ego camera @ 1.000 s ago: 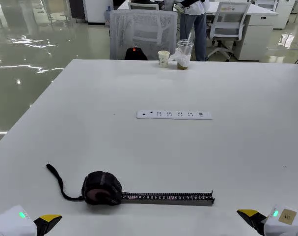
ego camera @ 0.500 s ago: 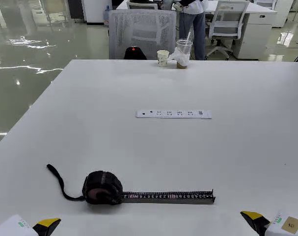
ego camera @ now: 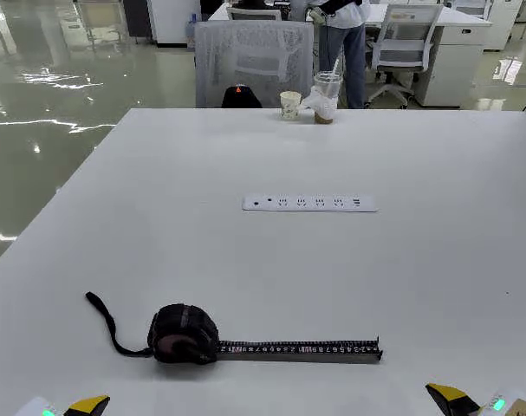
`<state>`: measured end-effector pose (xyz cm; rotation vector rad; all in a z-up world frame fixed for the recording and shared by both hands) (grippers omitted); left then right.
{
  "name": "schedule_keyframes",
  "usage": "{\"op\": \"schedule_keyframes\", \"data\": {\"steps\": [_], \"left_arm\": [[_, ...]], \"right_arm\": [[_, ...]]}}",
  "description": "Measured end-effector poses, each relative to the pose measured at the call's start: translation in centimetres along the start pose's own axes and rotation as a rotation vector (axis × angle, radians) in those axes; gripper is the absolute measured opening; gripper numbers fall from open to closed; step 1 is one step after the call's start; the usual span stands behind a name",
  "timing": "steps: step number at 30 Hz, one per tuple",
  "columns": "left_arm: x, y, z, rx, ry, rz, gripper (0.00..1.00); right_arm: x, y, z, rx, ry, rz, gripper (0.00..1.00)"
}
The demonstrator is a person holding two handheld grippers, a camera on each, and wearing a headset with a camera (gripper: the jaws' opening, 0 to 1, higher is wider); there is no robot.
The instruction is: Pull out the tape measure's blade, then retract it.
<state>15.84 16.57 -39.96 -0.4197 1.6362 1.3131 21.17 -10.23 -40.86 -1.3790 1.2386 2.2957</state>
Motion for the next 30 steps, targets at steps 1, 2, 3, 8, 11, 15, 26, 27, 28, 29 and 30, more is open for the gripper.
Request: {"op": "schedule_keyframes", "data": {"steps": [1,2,3,8,11,15,26,27,28,29,30], "left_arm": [[0.02,0.01,-0.01,0.001,0.003,0.001,0.99],[0.03,0.03,-0.01,-0.001,0.005,0.002,0.99],[0.04,0.04,-0.01,-0.001,0.006,0.002,0.99],[0.11,0.10,-0.03,-0.002,0.011,0.008,0.99],[0.11,0.12,-0.09,-0.003,0.012,0.008,0.99],[0.12,0.13,-0.17,0.000,0.017,0.006,0.99],[-0.29,0.18,-0.17,-0.006,0.015,-0.004,0.99],[-0.35,0.19,-0.17,-0.007,0.012,-0.006,0.99],[-0.35,0.19,-0.17,-0.006,0.012,-0.004,0.99],[-0.36,0.19,-0.18,-0.007,0.010,-0.005,0.99],[-0.36,0.18,-0.19,-0.007,0.008,-0.004,0.99]], "right_arm": [[-0.01,0.09,0.05,0.000,-0.006,-0.003,0.99],[-0.04,0.21,0.12,0.000,-0.012,-0.010,0.99],[-0.04,0.26,0.17,0.002,-0.015,-0.012,0.99],[0.03,0.41,0.47,0.004,-0.017,-0.007,0.99],[-0.01,0.49,0.54,0.006,-0.020,-0.007,0.99],[0.02,0.57,0.62,0.008,-0.023,-0.005,0.99],[-0.01,0.49,0.75,0.009,-0.022,0.003,0.99],[-0.05,0.50,0.82,0.008,-0.025,0.002,0.99],[-0.08,0.50,0.85,0.007,-0.025,0.000,0.99],[-0.08,0.48,0.84,0.007,-0.026,-0.001,0.99],[-0.07,0.47,0.86,0.007,-0.026,0.000,0.99]]}}
Point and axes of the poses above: the centre of the closed fingertips' face, and the gripper's own axes: y roughly backward along the fingers, z roughly to its left, x roughly out of its underside, the point moved 7 cm from there along y, roughly backward along the fingers, and after that the axes turned 10 degrees about -y, right-handed, at the moved point
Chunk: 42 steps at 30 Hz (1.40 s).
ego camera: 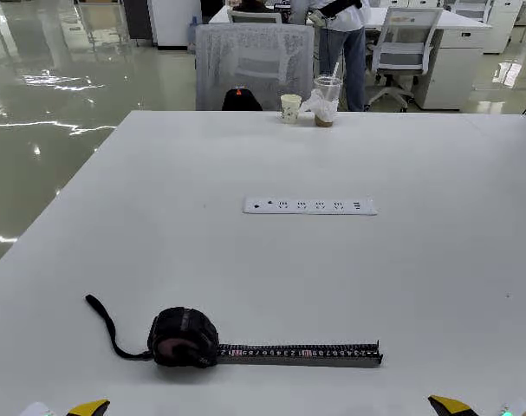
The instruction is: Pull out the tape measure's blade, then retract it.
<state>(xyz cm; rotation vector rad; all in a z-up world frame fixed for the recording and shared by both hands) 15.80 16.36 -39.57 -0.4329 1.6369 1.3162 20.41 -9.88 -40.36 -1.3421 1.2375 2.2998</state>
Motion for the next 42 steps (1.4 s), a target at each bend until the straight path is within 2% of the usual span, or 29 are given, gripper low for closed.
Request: {"op": "schedule_keyframes", "data": {"steps": [17,32,42], "left_arm": [[-0.23,-0.05,-0.10,0.004,-0.046,0.011,0.99],[-0.69,-0.12,0.08,-0.003,-0.028,0.001,0.99],[-0.74,-0.55,0.20,0.000,-0.028,0.009,0.99]], "right_arm": [[0.01,0.06,0.14,-0.007,-0.007,-0.003,0.99],[-0.03,0.02,0.18,-0.021,-0.003,0.000,0.99],[-0.07,-0.18,-0.12,-0.042,0.013,0.010,0.99]]}}
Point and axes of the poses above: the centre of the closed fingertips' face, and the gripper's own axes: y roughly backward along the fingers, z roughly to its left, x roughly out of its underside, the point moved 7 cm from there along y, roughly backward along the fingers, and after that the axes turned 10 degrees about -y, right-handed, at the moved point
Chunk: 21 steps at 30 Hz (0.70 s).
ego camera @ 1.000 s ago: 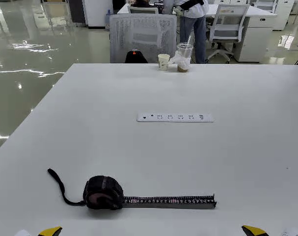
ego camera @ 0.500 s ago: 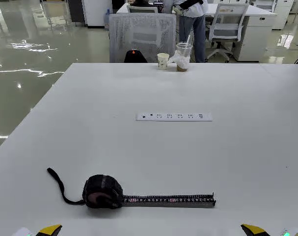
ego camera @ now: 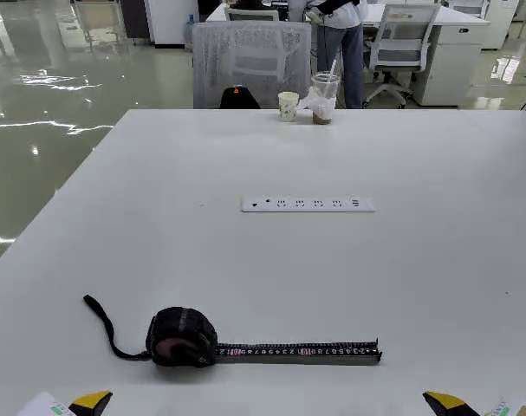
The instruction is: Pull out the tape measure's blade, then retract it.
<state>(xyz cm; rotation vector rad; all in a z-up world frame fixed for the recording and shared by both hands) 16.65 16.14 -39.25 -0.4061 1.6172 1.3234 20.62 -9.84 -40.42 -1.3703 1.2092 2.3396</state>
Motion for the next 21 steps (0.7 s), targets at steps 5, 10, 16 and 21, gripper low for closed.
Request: {"op": "schedule_keyframes", "data": {"steps": [5,10,16,21], "left_arm": [[-0.2,-0.2,0.0,0.003,-0.002,0.007,0.99],[-0.5,-0.5,0.2,0.000,0.001,0.008,0.99],[-1.1,-1.1,0.5,0.001,-0.001,0.014,0.99],[-1.6,-1.6,0.7,0.003,0.000,0.019,0.99]], "right_arm": [[0.0,-0.2,-0.4,-0.009,0.007,0.006,0.98],[-0.3,-0.3,-0.9,-0.015,0.018,0.010,0.98],[-0.5,-0.5,-1.6,-0.028,0.036,0.029,0.97],[-0.5,-0.6,-2.1,-0.044,0.052,0.049,0.96]]}}
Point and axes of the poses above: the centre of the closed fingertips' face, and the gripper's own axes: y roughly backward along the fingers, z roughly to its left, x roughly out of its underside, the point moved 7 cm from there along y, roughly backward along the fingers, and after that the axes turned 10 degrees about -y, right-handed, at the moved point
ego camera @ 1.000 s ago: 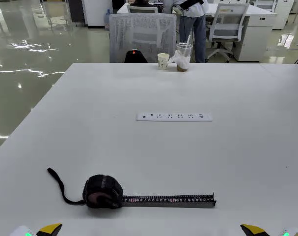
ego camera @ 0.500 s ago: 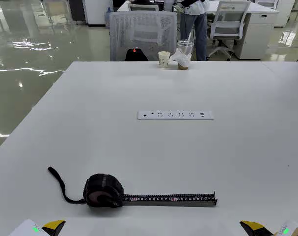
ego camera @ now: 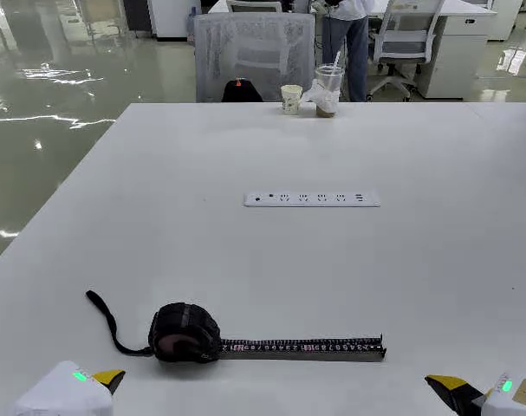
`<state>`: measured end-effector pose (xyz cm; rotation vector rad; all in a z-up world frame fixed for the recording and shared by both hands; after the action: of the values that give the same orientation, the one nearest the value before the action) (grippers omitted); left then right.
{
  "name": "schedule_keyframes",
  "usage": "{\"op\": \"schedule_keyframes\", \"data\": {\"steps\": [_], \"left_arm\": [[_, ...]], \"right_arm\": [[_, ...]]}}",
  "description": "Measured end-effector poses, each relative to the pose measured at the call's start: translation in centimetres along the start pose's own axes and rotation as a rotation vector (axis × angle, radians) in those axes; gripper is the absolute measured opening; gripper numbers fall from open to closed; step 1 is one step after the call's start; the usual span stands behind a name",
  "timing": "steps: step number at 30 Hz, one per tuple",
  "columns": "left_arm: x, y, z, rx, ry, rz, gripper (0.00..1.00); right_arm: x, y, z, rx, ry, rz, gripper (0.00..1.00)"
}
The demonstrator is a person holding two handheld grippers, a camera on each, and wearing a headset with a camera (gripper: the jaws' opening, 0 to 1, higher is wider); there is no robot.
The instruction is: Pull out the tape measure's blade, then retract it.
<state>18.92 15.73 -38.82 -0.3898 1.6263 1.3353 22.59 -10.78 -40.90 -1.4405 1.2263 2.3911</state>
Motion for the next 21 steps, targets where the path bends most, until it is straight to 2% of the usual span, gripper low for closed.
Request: {"op": "schedule_keyframes", "data": {"steps": [12,21], "left_arm": [[-0.4,-0.6,1.0,-0.037,0.067,0.009,0.99],[-0.8,-1.2,1.5,-0.061,0.086,0.014,0.99]], "right_arm": [[-0.3,-0.7,-1.0,-0.045,0.044,0.041,0.91],[-0.7,-1.3,-1.8,-0.077,0.084,0.074,0.89]]}}
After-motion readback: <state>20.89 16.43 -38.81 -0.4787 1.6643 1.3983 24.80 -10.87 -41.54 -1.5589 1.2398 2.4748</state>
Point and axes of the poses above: the centre of the closed fingertips' face, and the gripper's own axes: y roughly backward along the fingers, z roughly to its left, x roughly out of its underside, the point moved 7 cm from there along y, roughly backward along the fingers, and after that the axes turned 10 degrees about -y, right-handed, at the moved point
